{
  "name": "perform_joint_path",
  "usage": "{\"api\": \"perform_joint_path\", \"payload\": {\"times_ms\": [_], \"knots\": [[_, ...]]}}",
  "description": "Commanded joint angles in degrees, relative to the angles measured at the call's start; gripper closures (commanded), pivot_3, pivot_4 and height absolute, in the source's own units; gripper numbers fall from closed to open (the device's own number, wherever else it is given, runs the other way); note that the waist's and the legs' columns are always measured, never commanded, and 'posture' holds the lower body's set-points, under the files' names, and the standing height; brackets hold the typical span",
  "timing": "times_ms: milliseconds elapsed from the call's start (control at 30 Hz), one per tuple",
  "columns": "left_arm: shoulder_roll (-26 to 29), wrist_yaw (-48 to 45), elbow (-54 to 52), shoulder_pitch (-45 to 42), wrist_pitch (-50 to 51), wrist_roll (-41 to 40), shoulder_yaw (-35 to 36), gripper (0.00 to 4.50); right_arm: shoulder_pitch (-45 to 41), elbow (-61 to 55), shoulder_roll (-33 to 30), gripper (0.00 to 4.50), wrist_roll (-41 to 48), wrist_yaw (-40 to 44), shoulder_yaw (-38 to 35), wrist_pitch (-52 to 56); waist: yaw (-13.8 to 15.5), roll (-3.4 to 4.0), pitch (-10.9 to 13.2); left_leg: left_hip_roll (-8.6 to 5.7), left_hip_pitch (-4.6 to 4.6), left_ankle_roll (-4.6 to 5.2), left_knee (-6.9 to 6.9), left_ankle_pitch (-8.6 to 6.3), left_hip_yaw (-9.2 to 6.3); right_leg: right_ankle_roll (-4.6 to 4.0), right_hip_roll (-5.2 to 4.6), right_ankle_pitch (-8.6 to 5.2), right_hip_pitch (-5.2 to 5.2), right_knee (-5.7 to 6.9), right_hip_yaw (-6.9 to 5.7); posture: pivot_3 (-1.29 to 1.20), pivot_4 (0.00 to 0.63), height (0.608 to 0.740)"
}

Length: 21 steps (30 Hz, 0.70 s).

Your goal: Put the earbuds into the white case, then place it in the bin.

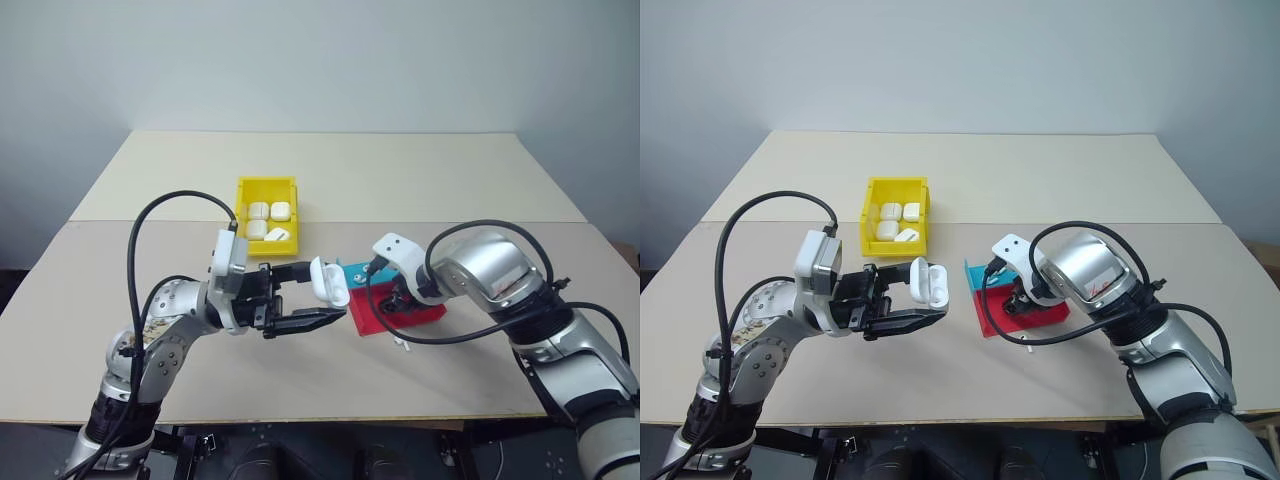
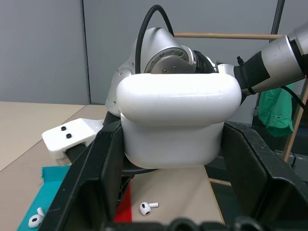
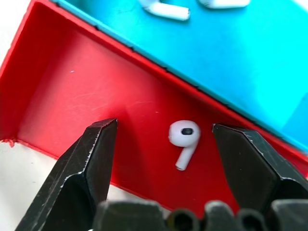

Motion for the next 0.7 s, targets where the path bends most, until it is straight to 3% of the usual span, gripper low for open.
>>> {"api": "perform_joint_path", "payload": {"times_ms": [33,133,333,700], "knots": [[0.6,0.1,-2.6,-0.2,-0.1,-1.3,1.4,1.72,-0.4,-0.3,0.0,0.82,-0.9,0.6,-0.3,-0.8,0.0,0.0,0.0,0.0,0.0,0.0,0.0,0.0,0.0,0.0,0.0,0.0,0.0,0.0,0.0,0.0,0.15,0.74],[0.8,0.1,-2.8,0.0,-0.1,-1.5,1.4,1.72,-0.2,0.2,0.0,1.37,-1.0,1.0,-0.1,-0.8,-0.1,0.0,0.0,0.0,0.0,0.0,0.0,0.0,-0.01,0.0,0.0,0.0,0.0,0.0,-0.01,0.0,0.15,0.74],[1.1,0.4,-3.1,0.0,-0.2,-1.7,1.4,1.72,0.2,0.7,0.2,3.36,-1.6,1.3,-0.1,-1.3,-0.1,0.0,0.0,0.0,0.01,0.0,0.0,0.0,-0.01,0.0,0.0,0.0,0.01,0.0,-0.01,0.0,0.15,0.74],[1.8,0.2,-3.0,0.0,-0.2,-2.0,1.6,1.72,1.7,-1.2,-0.3,3.36,-0.9,2.2,-2.3,-1.5,-0.1,0.01,0.0,0.0,0.02,0.0,0.0,0.0,-0.01,0.0,0.0,0.0,0.02,0.01,-0.01,0.0,0.15,0.74]]}}
